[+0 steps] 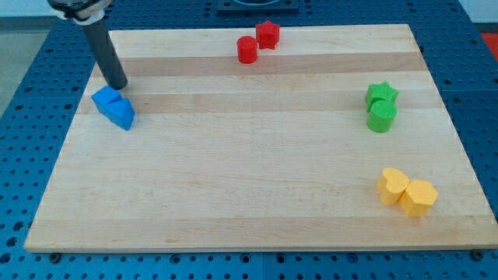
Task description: Place the blue blocks diagonally to the bottom left of the red blocks
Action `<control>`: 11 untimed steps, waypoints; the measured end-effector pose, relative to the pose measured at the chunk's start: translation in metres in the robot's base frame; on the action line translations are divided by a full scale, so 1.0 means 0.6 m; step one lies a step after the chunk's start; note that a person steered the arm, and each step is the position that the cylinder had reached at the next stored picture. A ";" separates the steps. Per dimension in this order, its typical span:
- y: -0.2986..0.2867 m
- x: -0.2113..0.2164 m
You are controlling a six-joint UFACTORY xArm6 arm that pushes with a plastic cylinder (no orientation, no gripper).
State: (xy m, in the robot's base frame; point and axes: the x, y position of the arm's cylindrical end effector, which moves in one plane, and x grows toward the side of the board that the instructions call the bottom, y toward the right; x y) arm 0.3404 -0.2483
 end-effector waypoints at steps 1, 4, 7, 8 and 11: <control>-0.015 0.000; -0.059 0.042; 0.004 0.084; 0.022 0.106; 0.157 0.108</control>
